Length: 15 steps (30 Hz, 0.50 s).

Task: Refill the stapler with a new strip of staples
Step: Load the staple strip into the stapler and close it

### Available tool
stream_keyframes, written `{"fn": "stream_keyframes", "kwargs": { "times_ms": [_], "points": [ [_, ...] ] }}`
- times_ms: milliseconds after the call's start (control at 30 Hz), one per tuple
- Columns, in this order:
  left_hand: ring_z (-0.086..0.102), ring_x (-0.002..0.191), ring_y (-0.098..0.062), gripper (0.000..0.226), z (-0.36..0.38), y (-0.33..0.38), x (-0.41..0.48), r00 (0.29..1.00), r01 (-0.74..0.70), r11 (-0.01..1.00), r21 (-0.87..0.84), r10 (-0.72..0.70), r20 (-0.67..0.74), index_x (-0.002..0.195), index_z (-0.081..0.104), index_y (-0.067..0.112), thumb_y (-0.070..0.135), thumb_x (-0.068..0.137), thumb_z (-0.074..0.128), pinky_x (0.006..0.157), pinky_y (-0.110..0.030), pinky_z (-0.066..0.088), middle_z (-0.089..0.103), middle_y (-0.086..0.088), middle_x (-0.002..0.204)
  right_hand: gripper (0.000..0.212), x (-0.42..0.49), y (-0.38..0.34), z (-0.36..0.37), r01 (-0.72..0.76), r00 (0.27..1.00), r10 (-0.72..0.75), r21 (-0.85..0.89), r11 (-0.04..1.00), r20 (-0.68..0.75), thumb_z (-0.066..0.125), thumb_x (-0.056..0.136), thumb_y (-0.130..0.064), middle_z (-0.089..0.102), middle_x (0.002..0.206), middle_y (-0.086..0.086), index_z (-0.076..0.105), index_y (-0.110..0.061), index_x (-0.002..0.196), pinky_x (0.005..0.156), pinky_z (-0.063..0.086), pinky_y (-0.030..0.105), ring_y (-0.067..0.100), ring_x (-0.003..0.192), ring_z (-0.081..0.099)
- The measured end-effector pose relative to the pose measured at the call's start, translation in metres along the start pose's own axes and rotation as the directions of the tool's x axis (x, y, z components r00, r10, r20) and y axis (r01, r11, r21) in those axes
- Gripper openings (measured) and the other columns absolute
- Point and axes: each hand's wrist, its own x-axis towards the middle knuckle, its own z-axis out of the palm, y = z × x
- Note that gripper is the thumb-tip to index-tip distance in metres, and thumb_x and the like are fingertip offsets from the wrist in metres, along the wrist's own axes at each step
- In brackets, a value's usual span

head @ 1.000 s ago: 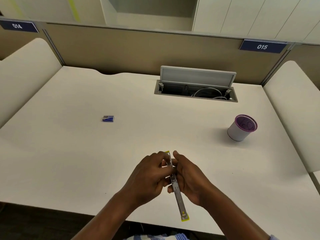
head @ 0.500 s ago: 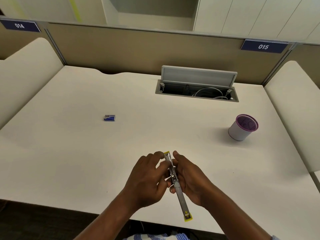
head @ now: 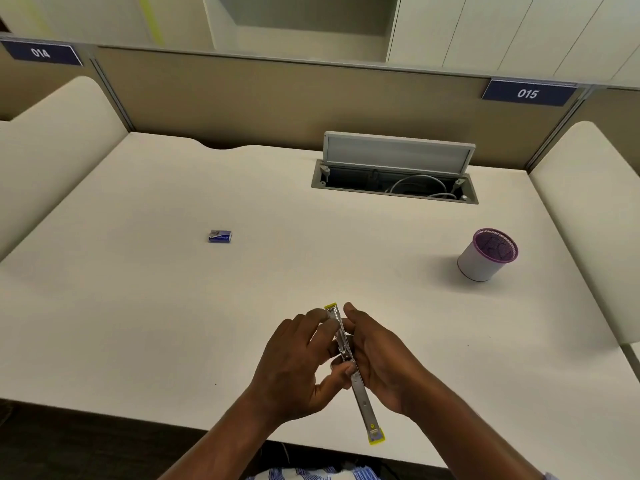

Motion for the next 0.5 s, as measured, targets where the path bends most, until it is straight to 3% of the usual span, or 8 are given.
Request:
{"fn": "stream_keyframes", "kwargs": {
  "times_ms": [333, 500],
  "points": [
    [0.061, 0.083, -0.027, 0.057, 0.0, -0.007, 0.001, 0.999, -0.01, 0.987, 0.158, 0.015, -0.033, 0.121, 0.068, 0.01, 0.056, 0.099, 0.042, 0.067, -0.035, 0.047, 0.066, -0.013, 0.118, 0.056, -0.001, 0.002, -0.001, -0.043, 0.999, 0.043, -0.016, 0.999, -0.004, 0.05, 0.096, -0.061, 0.071, 0.089, 0.02, 0.068, -0.011, 0.114, 0.058, 0.048, 0.033, 0.023, 0.062, 0.06],
    [0.061, 0.082, -0.028, 0.052, 0.003, -0.011, 0.004, 1.0, -0.01, 0.982, 0.189, 0.013, -0.016, 0.122, 0.068, 0.014, 0.052, 0.102, 0.039, 0.065, -0.036, 0.047, 0.066, -0.011, 0.117, 0.056, 0.0, 0.005, -0.002, -0.065, 0.998, 0.065, -0.012, 0.998, -0.018, 0.047, 0.098, -0.06, 0.056, 0.091, 0.022, 0.065, -0.009, 0.114, 0.054, 0.045, 0.031, 0.022, 0.062, 0.055]
  ]
}}
